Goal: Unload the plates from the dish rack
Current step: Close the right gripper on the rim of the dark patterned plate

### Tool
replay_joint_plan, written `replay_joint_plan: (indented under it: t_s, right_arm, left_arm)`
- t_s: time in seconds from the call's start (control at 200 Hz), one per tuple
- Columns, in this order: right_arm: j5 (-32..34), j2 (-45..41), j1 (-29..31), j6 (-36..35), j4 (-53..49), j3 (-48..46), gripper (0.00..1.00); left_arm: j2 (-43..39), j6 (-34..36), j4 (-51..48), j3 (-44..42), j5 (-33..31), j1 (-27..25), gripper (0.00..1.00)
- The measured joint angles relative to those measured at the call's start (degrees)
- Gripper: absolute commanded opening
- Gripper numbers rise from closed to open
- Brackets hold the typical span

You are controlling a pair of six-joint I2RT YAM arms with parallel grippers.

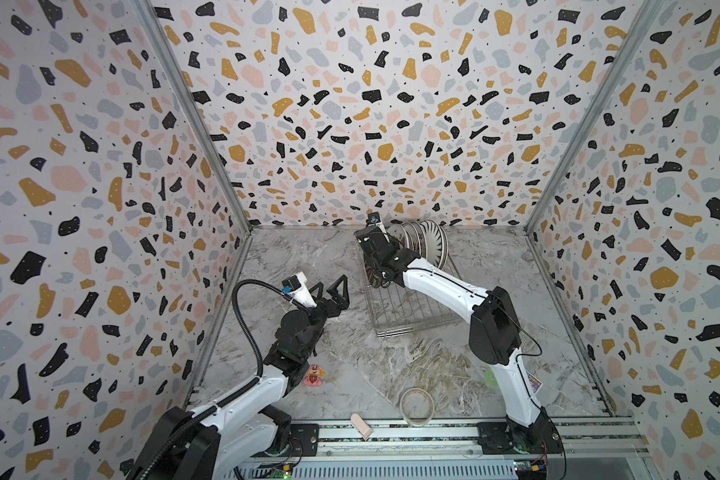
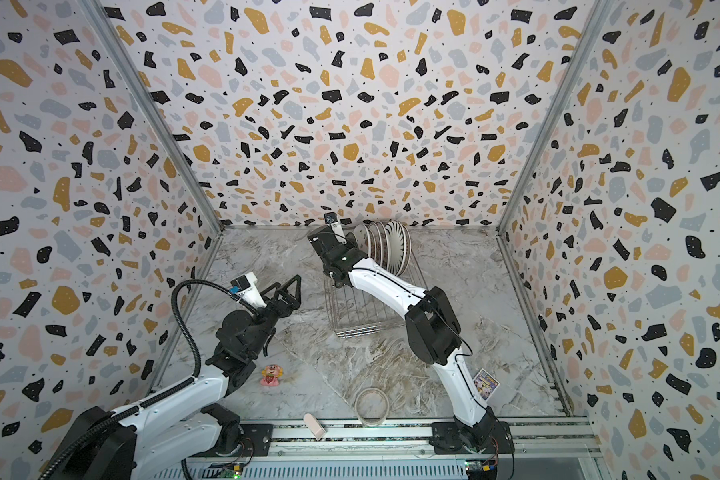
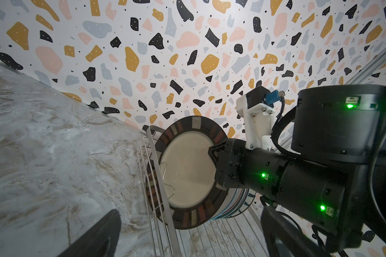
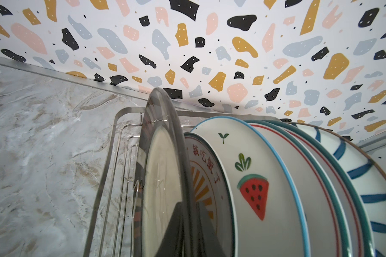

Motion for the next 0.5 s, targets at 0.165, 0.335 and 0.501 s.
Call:
replay_joint_plan:
  t_s: [0.165, 0.335, 0.501]
  right_arm:
    - [0.92, 0.00, 0.57, -2.08, -0.02, 0.20, 0.08]
    - [2.51, 0.00, 1.11, -4.48, -0.52, 1.62, 0.08]
    - [4.22, -0.13, 1.66, -6.56, 0.11, 2.19, 0.07]
  left_arm:
    - [0.35, -0.26, 0.81, 0.00, -0.11, 0.00, 1.00]
    - [1.14, -0.57, 0.81, 0.00, -0.28, 0.00, 1.00]
    - [1.95, -1.38, 1.70, 0.00, -0.28, 0.00, 1.00]
